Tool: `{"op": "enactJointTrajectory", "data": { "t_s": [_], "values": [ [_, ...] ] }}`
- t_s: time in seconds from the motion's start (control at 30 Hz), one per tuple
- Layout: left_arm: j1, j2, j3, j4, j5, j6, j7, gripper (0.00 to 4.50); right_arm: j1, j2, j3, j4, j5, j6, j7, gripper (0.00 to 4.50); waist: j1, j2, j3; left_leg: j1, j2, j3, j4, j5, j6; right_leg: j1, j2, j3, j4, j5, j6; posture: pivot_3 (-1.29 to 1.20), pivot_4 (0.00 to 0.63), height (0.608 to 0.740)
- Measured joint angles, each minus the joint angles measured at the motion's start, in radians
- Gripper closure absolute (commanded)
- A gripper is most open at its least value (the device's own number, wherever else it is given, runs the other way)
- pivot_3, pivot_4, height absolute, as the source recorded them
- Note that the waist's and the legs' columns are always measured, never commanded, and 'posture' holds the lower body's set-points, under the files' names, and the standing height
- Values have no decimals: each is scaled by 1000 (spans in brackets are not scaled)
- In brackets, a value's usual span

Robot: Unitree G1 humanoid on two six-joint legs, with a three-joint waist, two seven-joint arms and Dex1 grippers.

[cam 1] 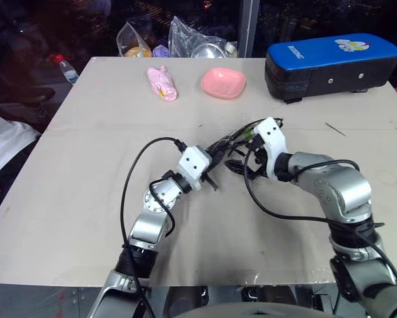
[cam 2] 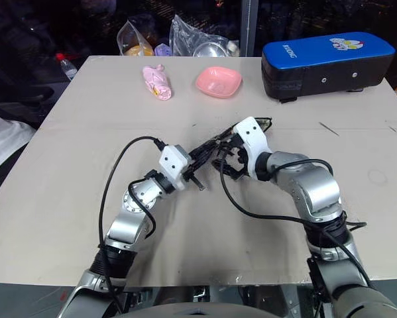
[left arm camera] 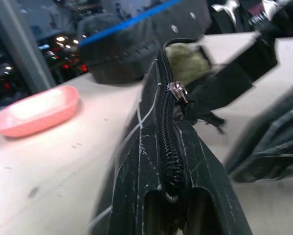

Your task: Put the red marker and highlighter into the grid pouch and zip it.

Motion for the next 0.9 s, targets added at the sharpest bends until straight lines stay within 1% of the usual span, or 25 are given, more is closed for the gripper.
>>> {"op": "enactJointTrajectory", "data": {
  "t_s": [0.17, 0.2, 0.27, 0.37, 0.5, 0.53, 0.73, 0.9],
  "values": [
    [-1, 15, -6, 15, 36, -36, -3, 4500, 0, 19, -11, 0, 19, 32, -30, 98, 0, 0, 0, 0, 1, 0, 0, 0, 0, 0, 0, 0, 0, 0, 0, 0, 150, 740],
    [-1, 17, -10, 16, 41, -39, -3, 4500, 0, 20, -13, 0, 21, 39, -34, 334, 0, 0, 0, 0, 0, 0, 0, 0, 0, 0, 0, 0, 0, 0, 0, 0, 150, 740],
    [-1, 20, -14, 18, 51, -47, -3, 4500, 0, 23, -19, 1, 26, 47, -37, 941, 0, 0, 0, 0, 0, 0, 0, 0, 0, 0, 0, 0, 0, 0, 0, 0, 150, 740],
    [0, 28, -20, 21, 65, -62, -5, 4500, 0, 36, -31, 2, 37, 55, -52, 2223, 0, 0, 0, 0, 0, 0, 0, 0, 0, 0, 0, 0, 0, 0, 0, 0, 150, 740],
    [5, 33, -26, 26, 79, -77, -8, 4500, -2, 53, -49, 4, 50, 68, -76, 4136, 0, 0, 0, 0, 1, 0, 0, 0, 0, 0, 0, 0, 0, 0, 0, 0, 150, 740],
    [6, 34, -28, 26, 79, -79, -9, 4500, -2, 58, -55, 6, 52, 68, -81, 4433, 0, 0, 0, 0, 1, 0, 0, 0, 0, 0, 0, 0, 0, 0, 0, 0, 150, 740],
    [10, 39, -31, 28, 87, -91, -12, 4500, -4, 73, -77, 14, 63, 72, -102, 4433, 0, 0, 0, 0, 1, 0, 0, 0, 0, 0, 0, 0, 0, 0, 0, 0, 150, 740],
    [9, 40, -31, 35, 97, -103, -4, 4500, -3, 56, -74, 14, 64, 73, -106, 4433, -1, 0, 0, 0, 1, 0, 0, 0, 0, 0, 0, 0, 0, 0, 0, 0, 150, 740]
  ]
}}
